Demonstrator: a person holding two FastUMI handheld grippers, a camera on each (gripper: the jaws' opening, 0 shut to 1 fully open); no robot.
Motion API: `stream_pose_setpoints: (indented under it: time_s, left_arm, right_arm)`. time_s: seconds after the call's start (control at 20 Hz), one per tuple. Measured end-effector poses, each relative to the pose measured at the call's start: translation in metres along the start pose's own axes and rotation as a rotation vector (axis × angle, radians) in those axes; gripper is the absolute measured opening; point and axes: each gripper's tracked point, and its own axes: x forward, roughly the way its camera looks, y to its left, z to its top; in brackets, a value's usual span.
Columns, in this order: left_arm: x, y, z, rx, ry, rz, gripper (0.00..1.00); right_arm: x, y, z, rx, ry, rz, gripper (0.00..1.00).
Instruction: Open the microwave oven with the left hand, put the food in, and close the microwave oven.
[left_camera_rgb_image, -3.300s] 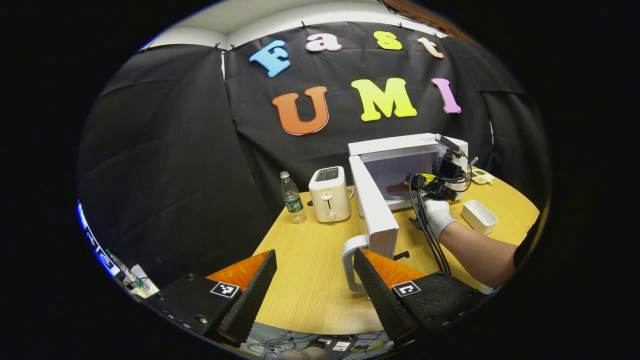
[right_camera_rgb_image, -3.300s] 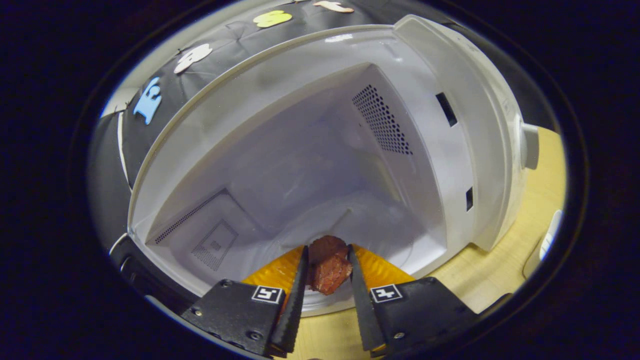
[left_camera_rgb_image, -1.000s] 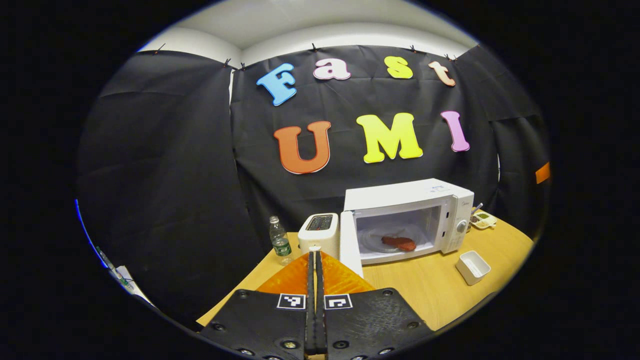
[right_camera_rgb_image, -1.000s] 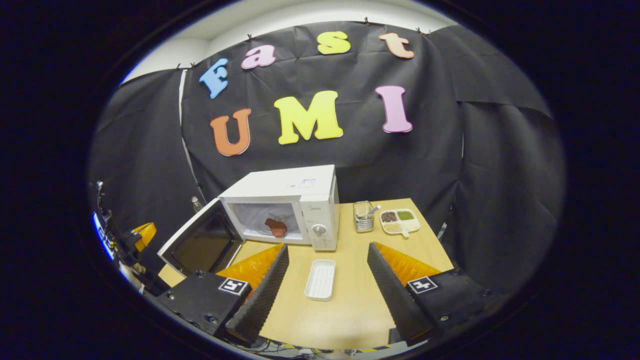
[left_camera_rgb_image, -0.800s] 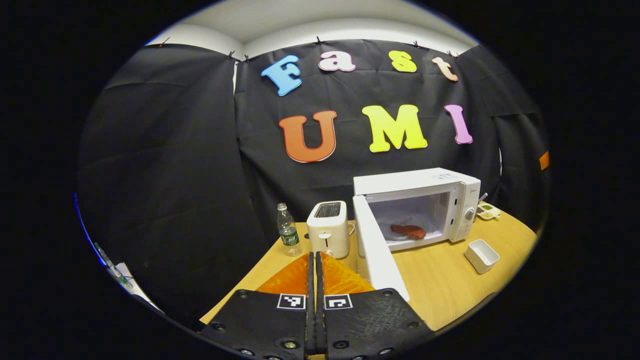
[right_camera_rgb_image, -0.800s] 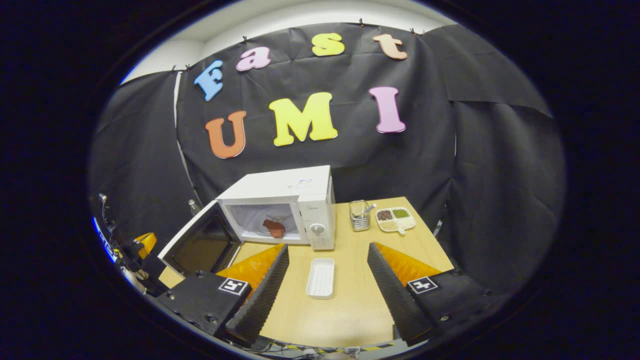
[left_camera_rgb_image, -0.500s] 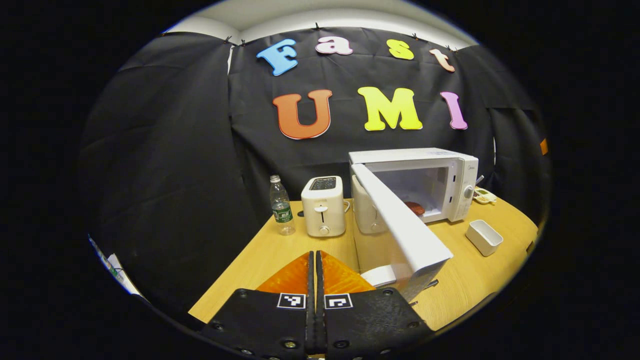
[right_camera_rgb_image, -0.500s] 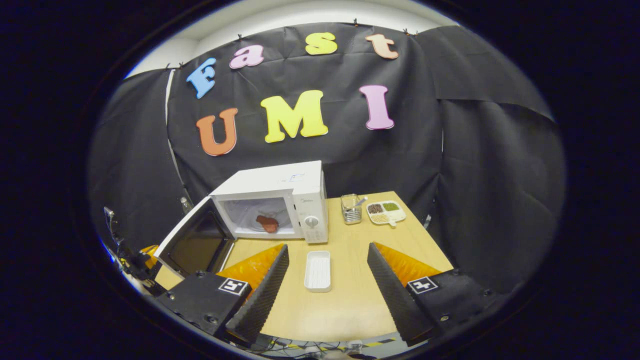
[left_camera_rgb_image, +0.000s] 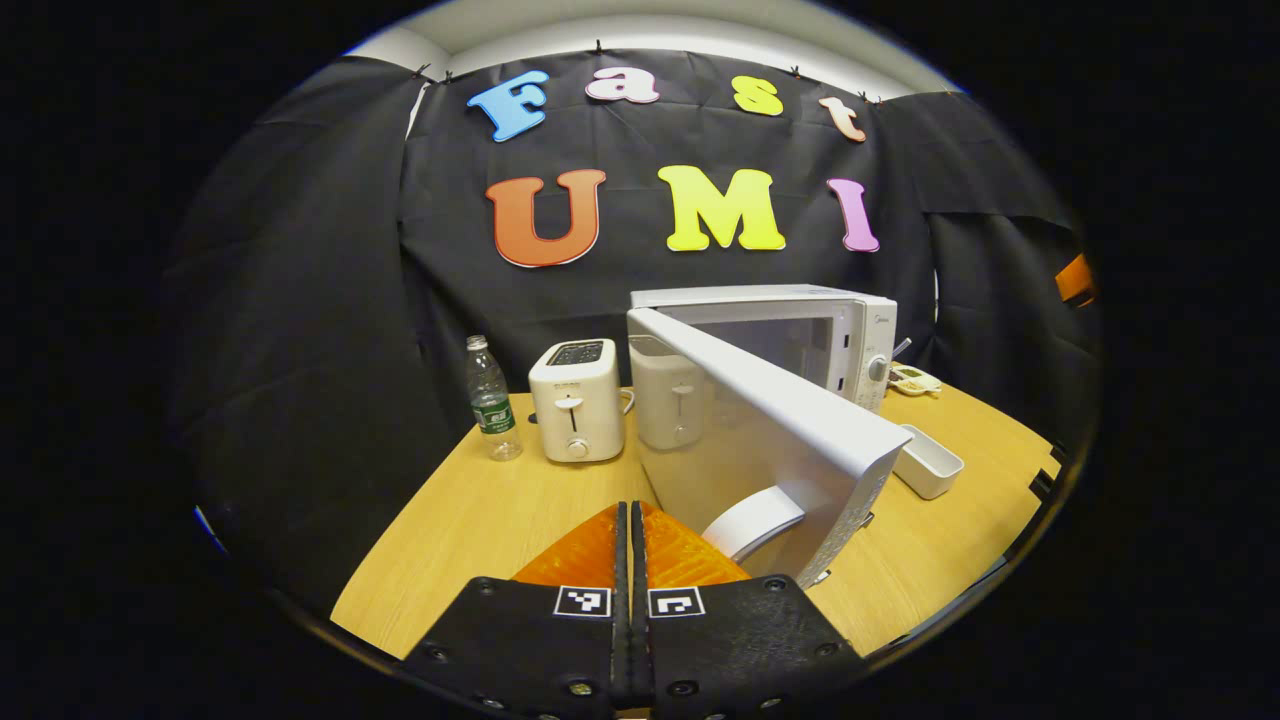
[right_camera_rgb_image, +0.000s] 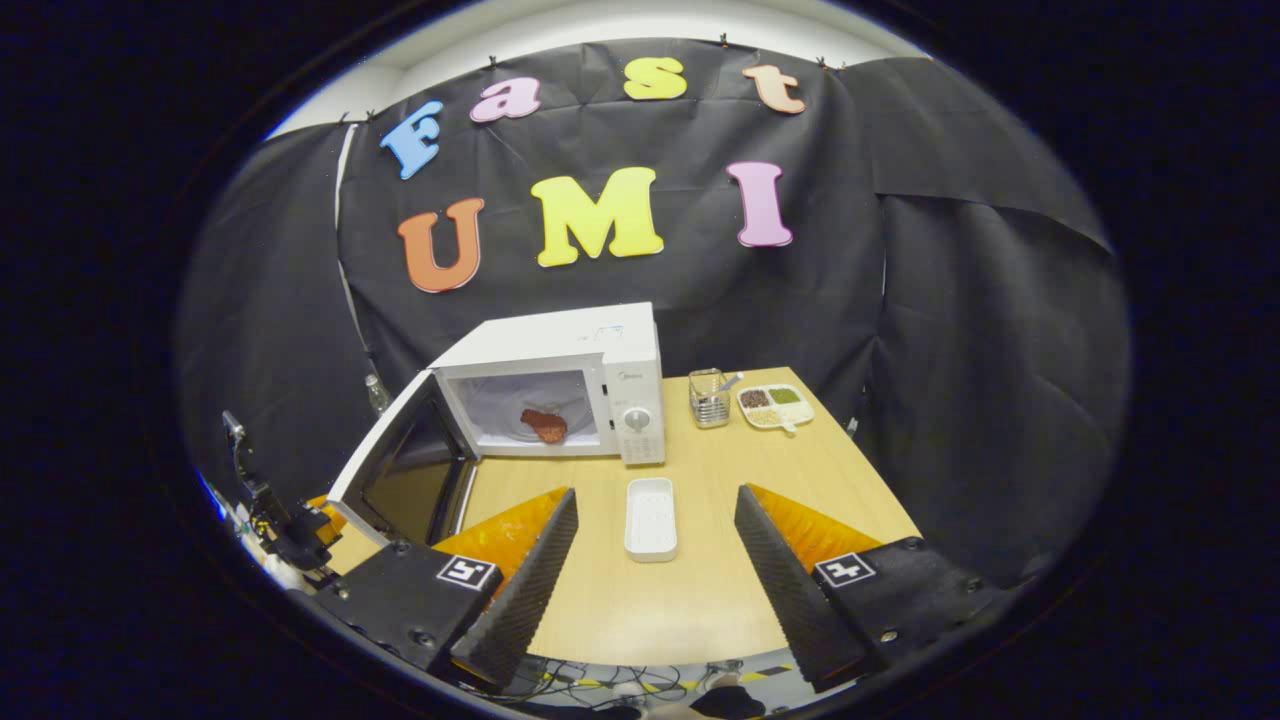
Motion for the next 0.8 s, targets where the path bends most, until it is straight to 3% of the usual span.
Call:
stream_pose_setpoints:
  time_s: [0.05, 0.1, 0.15, 0.2, 0.25, 0.3, 0.35, 0.55, 0.6, 0.65, 0.8]
  left_arm:
    - [0.002, -0.009, 0.001, -0.005, -0.001, -0.02, 0.0]
    - [0.004, -0.019, 0.004, -0.007, -0.008, -0.04, 0.0]
    - [0.007, -0.029, 0.006, -0.005, -0.007, -0.059, 0.0]
    - [0.011, -0.038, 0.007, 0.0, -0.009, -0.077, 0.0]
    - [0.014, -0.048, 0.007, 0.001, -0.005, -0.098, 0.0]
    - [0.017, -0.058, 0.008, 0.003, -0.008, -0.12, 0.0]
    - [0.021, -0.068, 0.012, 0.011, -0.012, -0.137, 0.0]
    - [0.04, -0.104, 0.018, 0.031, -0.016, -0.202, 0.0]
    - [0.046, -0.112, 0.019, 0.034, -0.014, -0.216, 0.0]
    - [0.05, -0.12, 0.022, 0.036, -0.015, -0.231, 0.0]
    - [0.066, -0.144, 0.029, 0.044, -0.02, -0.272, 0.0]
  right_arm:
    - [0.002, 0.001, 0.001, 0.003, 0.001, 0.002, 0.9]
    - [0.004, 0.0, 0.001, 0.006, 0.0, 0.002, 1.0]
    - [0.005, 0.0, 0.002, 0.01, 0.002, 0.003, 1.0]
    - [0.006, 0.0, 0.001, 0.015, 0.005, 0.003, 0.9]
    - [0.006, -0.002, 0.0, 0.017, 0.007, 0.001, 0.91]
    - [0.008, -0.004, 0.001, 0.018, 0.008, -0.001, 1.0]
    - [0.01, -0.007, 0.0, 0.017, 0.011, -0.006, 0.9]
    - [0.016, -0.022, 0.002, 0.028, 0.012, -0.03, 0.9]
    - [0.016, -0.026, 0.002, 0.032, 0.014, -0.037, 1.0]
    - [0.018, -0.031, 0.003, 0.038, 0.014, -0.045, 0.9]
    - [0.022, -0.043, 0.004, 0.052, 0.016, -0.062, 0.9]
